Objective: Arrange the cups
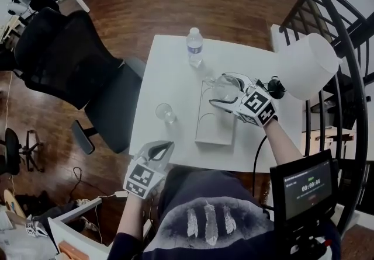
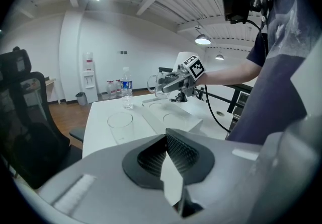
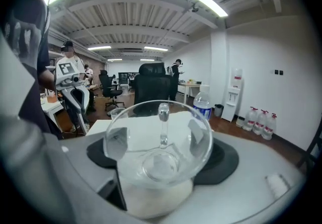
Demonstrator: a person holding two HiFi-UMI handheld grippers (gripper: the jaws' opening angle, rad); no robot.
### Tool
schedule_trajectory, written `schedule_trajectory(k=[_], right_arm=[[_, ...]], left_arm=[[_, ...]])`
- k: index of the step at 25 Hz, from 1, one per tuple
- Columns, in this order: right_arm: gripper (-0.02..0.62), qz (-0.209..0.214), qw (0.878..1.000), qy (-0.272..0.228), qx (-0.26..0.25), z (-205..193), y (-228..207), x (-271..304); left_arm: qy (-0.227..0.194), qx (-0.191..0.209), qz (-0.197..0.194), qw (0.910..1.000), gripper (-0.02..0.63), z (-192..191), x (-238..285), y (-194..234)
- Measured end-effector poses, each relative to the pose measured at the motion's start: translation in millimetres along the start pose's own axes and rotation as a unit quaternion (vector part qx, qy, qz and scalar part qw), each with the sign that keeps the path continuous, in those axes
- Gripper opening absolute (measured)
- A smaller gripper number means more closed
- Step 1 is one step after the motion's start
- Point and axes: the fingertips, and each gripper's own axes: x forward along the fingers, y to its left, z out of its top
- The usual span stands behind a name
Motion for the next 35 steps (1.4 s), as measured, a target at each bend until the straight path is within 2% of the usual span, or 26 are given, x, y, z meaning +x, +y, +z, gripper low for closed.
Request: schedule_trajectory(k=[4,13,18,27,30,35], right_arm=[[0.417,0.020,0.999,0.026,-0.008,-16.1,2.7,24.4],[0.417,0.049,0.997,0.054,-0.019,-32.2,17.4,41.4],[0.419,0.063,0.997,0.042,0.000,-33.6,15.4,46.0],[0.417,0.088,0.995,0.040,0.003,-34.4,19.1,50.2],[0.437,0.088,0.995,0.042,0.010,-34.2,17.5,48.0],[0.469,0.078,0.997,0.008,0.016,-4.8,7.1,21.0]], left_arm=[[0.002,-0.009,0.006,0.9999,0.015,-8.2,3.1,10.1],[0.007,-0.022,0.016,0.9996,0.015,-14.4,-7.7,16.0],[0.012,-0.025,0.018,0.9994,0.015,-16.2,-6.9,22.6],[0.012,-0.017,0.014,0.9997,0.015,-12.3,-3.7,24.1],[0.007,-0.016,0.017,0.9997,0.015,-10.3,-6.0,25.9],[-0.007,-0.019,0.022,0.9995,0.015,-3.5,-16.4,27.7]])
